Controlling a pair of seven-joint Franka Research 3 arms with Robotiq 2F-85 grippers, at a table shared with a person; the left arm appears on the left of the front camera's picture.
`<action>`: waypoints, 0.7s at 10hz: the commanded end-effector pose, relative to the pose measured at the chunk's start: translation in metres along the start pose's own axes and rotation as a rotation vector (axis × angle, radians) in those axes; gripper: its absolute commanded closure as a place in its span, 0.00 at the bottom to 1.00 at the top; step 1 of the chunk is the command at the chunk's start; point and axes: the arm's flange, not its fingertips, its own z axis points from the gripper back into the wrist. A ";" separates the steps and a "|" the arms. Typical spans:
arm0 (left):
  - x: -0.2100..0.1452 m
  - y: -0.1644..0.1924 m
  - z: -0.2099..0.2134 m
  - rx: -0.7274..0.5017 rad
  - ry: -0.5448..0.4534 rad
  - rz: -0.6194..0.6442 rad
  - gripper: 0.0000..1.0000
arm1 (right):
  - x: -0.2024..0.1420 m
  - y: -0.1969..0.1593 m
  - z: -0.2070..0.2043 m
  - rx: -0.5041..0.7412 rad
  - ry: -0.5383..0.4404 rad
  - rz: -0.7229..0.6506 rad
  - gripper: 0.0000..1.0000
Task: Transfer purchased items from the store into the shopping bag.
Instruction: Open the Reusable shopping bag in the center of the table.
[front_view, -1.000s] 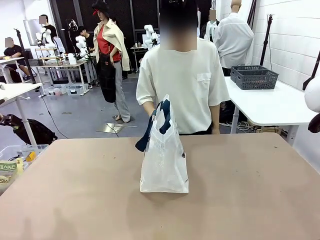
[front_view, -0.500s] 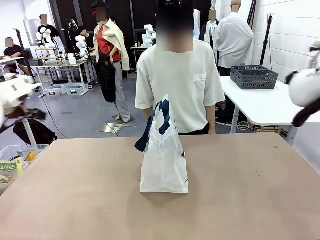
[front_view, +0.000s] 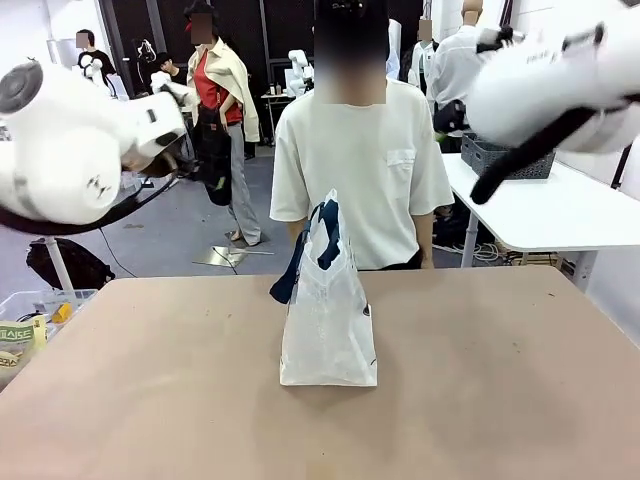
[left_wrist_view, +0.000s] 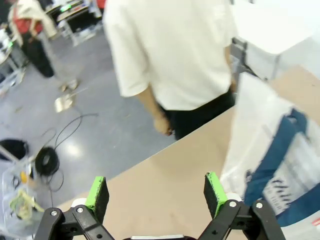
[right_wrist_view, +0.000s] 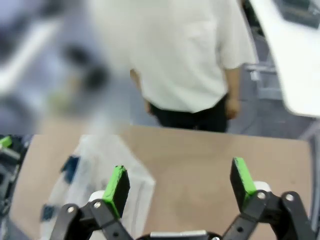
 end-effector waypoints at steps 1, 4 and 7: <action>0.029 0.015 -0.005 -0.064 0.015 -0.067 0.00 | 0.010 -0.023 0.031 0.071 0.110 0.031 0.00; 0.069 -0.035 -0.018 -0.067 0.095 -0.059 0.00 | 0.009 0.019 0.029 0.136 0.165 0.051 0.00; 0.061 -0.036 -0.016 -0.098 0.092 -0.060 0.00 | 0.005 0.022 0.033 0.129 0.161 0.050 0.00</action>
